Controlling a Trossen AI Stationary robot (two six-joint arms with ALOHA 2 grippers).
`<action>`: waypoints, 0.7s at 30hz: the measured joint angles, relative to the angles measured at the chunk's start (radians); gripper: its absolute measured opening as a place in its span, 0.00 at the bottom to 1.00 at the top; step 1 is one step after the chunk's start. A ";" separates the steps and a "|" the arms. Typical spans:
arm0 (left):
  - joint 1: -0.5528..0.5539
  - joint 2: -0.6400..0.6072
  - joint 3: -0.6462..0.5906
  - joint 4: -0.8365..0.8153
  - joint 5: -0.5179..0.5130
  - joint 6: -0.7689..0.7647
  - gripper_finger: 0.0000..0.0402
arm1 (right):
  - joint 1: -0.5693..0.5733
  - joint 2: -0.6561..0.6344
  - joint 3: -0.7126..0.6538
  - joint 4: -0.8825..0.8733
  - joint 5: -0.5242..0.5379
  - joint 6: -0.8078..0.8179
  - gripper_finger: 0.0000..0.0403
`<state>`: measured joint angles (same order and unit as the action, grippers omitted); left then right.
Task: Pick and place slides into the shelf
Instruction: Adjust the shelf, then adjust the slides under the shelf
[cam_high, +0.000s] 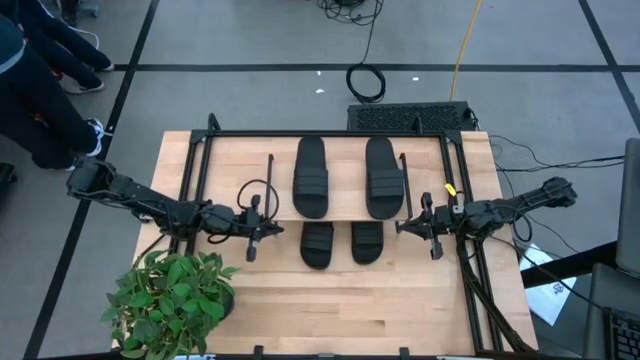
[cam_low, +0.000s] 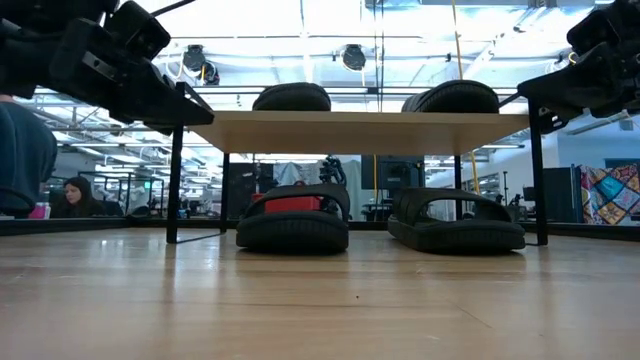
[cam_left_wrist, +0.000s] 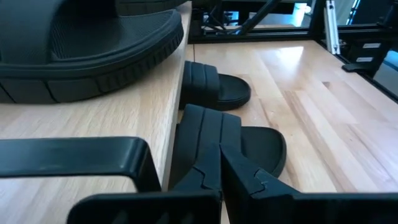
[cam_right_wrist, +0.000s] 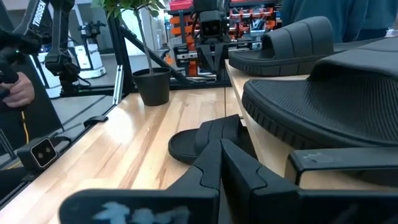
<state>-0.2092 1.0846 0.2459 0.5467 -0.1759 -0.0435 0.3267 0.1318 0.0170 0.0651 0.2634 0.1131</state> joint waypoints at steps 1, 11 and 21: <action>0.005 0.000 0.000 -0.002 0.000 -0.003 0.00 | 0.000 0.000 0.000 -0.002 0.000 0.000 0.00; -0.075 0.009 0.000 0.002 0.034 -0.045 0.00 | 0.004 0.000 0.000 -0.012 -0.170 -0.044 0.00; -0.312 0.245 0.000 0.239 -0.142 -0.123 0.00 | 0.181 0.054 0.000 0.024 -0.205 0.042 0.00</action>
<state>-0.5208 1.3292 0.2460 0.7859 -0.3184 -0.1670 0.5073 0.1861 0.0170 0.0889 0.0583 0.1554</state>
